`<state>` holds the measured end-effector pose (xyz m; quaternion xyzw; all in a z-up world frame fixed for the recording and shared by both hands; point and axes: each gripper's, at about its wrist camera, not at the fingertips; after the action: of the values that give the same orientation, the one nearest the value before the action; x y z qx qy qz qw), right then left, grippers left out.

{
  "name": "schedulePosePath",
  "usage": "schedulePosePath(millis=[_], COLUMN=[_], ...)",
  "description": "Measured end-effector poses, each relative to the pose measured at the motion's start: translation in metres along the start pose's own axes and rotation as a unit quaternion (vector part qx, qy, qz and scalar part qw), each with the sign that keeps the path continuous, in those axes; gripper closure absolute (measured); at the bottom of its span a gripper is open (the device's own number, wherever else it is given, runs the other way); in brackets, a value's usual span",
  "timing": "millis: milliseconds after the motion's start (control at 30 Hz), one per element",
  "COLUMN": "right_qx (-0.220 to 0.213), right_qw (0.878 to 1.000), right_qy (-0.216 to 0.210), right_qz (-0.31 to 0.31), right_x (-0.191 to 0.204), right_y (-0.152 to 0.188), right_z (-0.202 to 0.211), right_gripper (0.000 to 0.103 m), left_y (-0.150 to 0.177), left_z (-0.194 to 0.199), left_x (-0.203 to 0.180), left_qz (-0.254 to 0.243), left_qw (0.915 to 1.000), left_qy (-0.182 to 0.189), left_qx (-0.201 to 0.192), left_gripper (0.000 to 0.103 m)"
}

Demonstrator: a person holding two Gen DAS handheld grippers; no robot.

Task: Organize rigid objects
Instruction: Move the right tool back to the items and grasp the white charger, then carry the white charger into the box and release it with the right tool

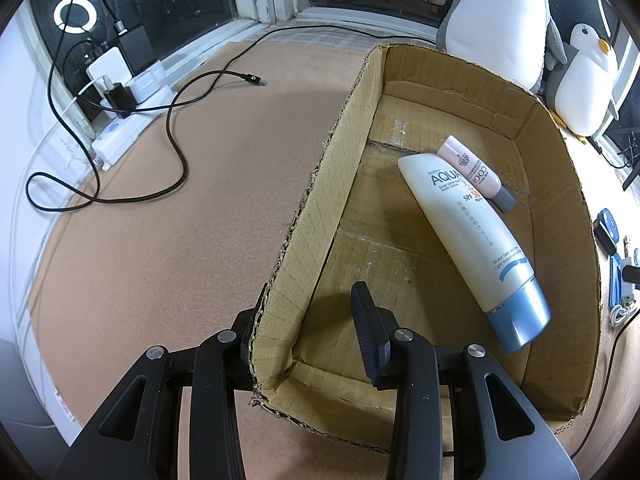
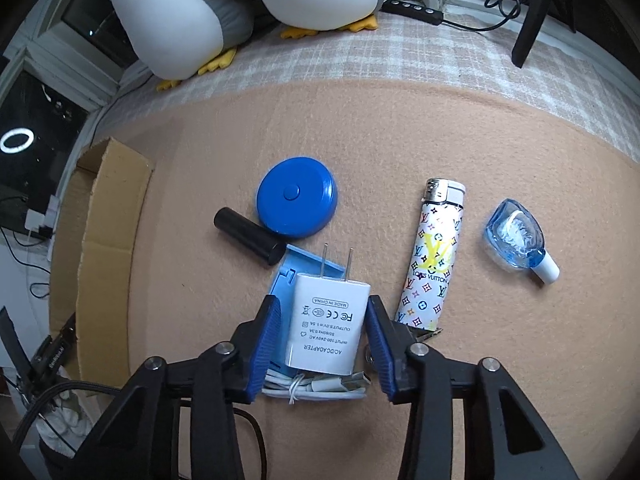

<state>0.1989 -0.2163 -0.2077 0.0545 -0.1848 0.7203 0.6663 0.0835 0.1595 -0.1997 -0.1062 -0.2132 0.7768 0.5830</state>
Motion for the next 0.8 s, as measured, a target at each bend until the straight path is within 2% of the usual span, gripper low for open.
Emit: schedulePosePath(millis=[100, 300, 467, 600, 800], right_qx=[0.005, -0.005, -0.029, -0.056, -0.084], right_qw=[1.000, 0.999, 0.998, 0.995, 0.988], right_qy=[0.018, 0.024, 0.026, 0.028, -0.002], right_qz=[0.014, 0.022, 0.040, 0.073, 0.132], right_x=[0.004, 0.009, 0.023, 0.049, 0.110], right_y=[0.001, 0.003, 0.004, 0.004, 0.002], right_z=[-0.005, -0.003, 0.008, 0.024, 0.044], right_gripper=[0.070, 0.071, 0.071, 0.071, 0.071], left_y=[0.000, 0.000, 0.000, 0.000, 0.001], left_z=[0.000, 0.000, 0.000, 0.000, -0.001], left_x=[0.000, 0.000, 0.000, 0.000, 0.001], left_qz=[0.000, 0.000, 0.000, 0.000, 0.001], left_qw=[1.0000, 1.0000, 1.0000, 1.0000, 1.0000], left_qy=[0.000, 0.000, 0.000, 0.001, 0.002], left_qx=[0.000, 0.000, 0.000, 0.000, 0.000], left_gripper=[0.067, 0.067, 0.067, 0.067, 0.067])
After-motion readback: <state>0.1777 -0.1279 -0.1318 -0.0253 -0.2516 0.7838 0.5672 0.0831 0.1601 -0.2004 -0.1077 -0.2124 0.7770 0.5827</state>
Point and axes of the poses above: each gripper's, at about its wrist camera, not at the fingertips, and z roughly against the way its jaws point, x to its left, y to its underside, and after that the axes turned 3 degrees about -y, right-handed
